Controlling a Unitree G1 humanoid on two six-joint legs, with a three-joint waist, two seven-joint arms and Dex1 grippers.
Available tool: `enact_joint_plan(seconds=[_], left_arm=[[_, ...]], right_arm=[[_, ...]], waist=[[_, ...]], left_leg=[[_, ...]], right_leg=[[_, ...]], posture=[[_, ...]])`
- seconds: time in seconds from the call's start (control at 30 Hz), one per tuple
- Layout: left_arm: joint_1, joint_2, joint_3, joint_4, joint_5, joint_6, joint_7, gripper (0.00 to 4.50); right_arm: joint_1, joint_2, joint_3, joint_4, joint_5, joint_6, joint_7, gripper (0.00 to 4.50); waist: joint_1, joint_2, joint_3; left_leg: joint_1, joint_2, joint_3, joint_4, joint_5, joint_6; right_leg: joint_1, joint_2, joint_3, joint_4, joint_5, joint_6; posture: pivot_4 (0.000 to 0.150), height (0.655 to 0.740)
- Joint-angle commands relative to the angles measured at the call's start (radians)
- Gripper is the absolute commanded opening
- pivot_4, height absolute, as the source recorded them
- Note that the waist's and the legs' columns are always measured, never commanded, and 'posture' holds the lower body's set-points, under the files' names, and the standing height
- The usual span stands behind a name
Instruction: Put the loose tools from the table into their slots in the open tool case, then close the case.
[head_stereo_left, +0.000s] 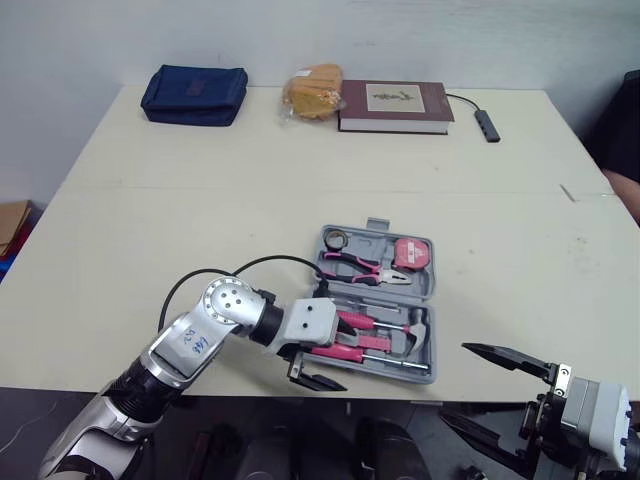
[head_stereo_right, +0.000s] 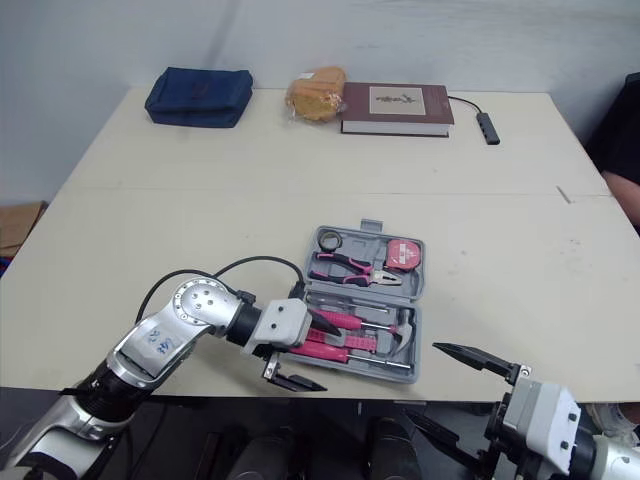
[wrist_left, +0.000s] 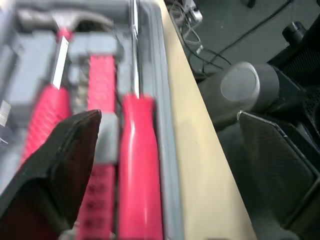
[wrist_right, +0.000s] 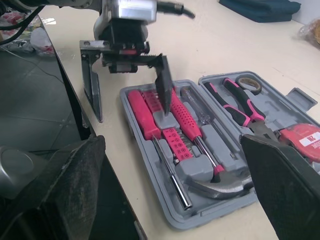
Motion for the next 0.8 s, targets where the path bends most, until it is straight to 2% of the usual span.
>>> enact_joint_plan(seconds=[0.03, 0.17, 0.27, 0.43, 0.47, 0.5, 0.8], left_arm=[[0.014, -0.007, 0.073, -0.028, -0.075, -0.048, -0.027, 4.13], [0.036, -0.074, 0.125, -0.002, -0.135, -0.088, 0.003, 4.13], [0.044, -0.093, 0.12, 0.023, -0.146, -0.1, -0.021, 3.4], [0.056, -0.101, 0.058, 0.114, -0.057, -0.173, -0.013, 1.03], [0.057, -0.101, 0.048, 0.131, -0.041, -0.184, -0.01, 0.44], [0.058, -0.106, 0.041, 0.147, -0.026, -0.208, -0.009, 0.1], [0.068, -0.11, -0.013, 0.219, 0.058, -0.221, -0.001, 0.1]], right_arm=[[0.023, 0.004, 0.012, -0.044, 0.006, -0.005, 0.0, 4.5], [0.026, 0.003, 0.017, -0.039, 0.008, -0.008, -0.001, 4.5], [0.024, 0.003, 0.019, -0.037, 0.008, -0.008, -0.005, 4.5], [0.037, 0.015, 0.021, -0.016, -0.008, -0.024, -0.004, 4.5], [0.04, 0.019, 0.021, -0.012, -0.012, -0.028, -0.004, 4.5], [0.043, 0.022, 0.021, -0.01, -0.014, -0.03, -0.004, 4.5], [0.055, 0.043, 0.023, -0.004, -0.034, -0.046, -0.012, 4.5]], waist=[[-0.001, 0.0, 0.0], [-0.001, 0.0, 0.0], [0.001, -0.001, 0.0], [0.0, 0.0, 0.0], [0.0, 0.0, 0.0], [0.0, 0.0, 0.0], [0.0, 0.0, 0.0]], left_leg=[[0.0, 0.0, 0.0, 0.0, 0.0, 0.0], [0.0, 0.0, 0.0, 0.0, 0.0, 0.0], [0.0, -0.001, -0.001, 0.0, 0.0, 0.0], [0.001, -0.001, 0.0, 0.0, 0.0, 0.0], [0.001, -0.001, 0.0, 0.0, 0.0, 0.0], [0.001, -0.001, 0.0, 0.0, 0.0, 0.0], [0.0, -0.001, 0.0, 0.0, 0.0, 0.0]], right_leg=[[0.0, 0.0, 0.0, 0.0, 0.0, 0.0], [0.0, 0.0, 0.0, 0.0, 0.0, 0.0], [0.001, 0.0, -0.001, 0.0, 0.0, 0.0], [0.001, 0.0, 0.0, 0.0, 0.0, 0.0], [0.001, 0.0, 0.0, 0.0, 0.0, 0.0], [0.001, 0.001, 0.0, 0.0, 0.0, 0.0], [0.001, 0.0, 0.0, 0.0, 0.0, 0.0]], posture=[[0.15, 0.74], [0.15, 0.74], [0.15, 0.74], [0.15, 0.74], [0.15, 0.74], [0.15, 0.74], [0.15, 0.74]])
